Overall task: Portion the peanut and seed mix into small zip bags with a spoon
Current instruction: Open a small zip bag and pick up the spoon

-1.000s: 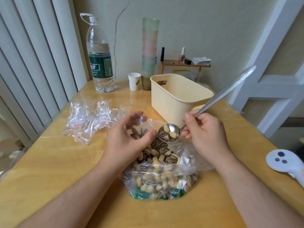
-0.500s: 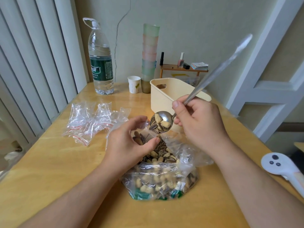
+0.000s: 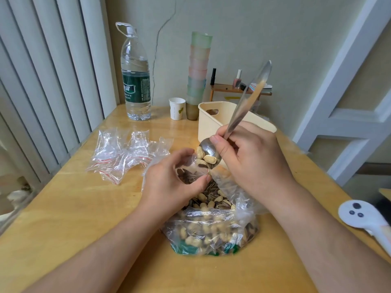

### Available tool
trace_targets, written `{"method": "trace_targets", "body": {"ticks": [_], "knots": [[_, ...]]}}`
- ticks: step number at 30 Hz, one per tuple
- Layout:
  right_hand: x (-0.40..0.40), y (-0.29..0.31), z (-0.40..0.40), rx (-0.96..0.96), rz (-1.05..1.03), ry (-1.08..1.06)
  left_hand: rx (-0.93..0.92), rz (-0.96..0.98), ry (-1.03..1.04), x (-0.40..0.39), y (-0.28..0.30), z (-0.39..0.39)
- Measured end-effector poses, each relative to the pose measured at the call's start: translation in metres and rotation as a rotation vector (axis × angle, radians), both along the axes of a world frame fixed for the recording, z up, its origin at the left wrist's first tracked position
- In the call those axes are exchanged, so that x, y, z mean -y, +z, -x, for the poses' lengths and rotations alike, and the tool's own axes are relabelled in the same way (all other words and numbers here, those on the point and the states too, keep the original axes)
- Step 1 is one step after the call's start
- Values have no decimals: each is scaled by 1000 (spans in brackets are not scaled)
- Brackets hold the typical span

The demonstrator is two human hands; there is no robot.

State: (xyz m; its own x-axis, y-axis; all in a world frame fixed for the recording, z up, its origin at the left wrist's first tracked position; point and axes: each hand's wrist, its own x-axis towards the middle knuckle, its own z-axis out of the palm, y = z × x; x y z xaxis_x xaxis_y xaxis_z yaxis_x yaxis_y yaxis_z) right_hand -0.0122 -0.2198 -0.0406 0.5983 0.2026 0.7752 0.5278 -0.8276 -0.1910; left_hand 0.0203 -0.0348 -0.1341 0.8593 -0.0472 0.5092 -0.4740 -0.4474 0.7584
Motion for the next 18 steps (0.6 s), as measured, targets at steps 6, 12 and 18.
{"method": "trace_targets", "body": {"ticks": [6,12,18], "knots": [[-2,-2,0,88,23,3,-8,42,-4,1,3,2],[-1,-3,1,99,9,6,-20,35,-2,0,4,4],[9,-1,5,150,-78,-36,-68,78,-17,-1,4,4]]}}
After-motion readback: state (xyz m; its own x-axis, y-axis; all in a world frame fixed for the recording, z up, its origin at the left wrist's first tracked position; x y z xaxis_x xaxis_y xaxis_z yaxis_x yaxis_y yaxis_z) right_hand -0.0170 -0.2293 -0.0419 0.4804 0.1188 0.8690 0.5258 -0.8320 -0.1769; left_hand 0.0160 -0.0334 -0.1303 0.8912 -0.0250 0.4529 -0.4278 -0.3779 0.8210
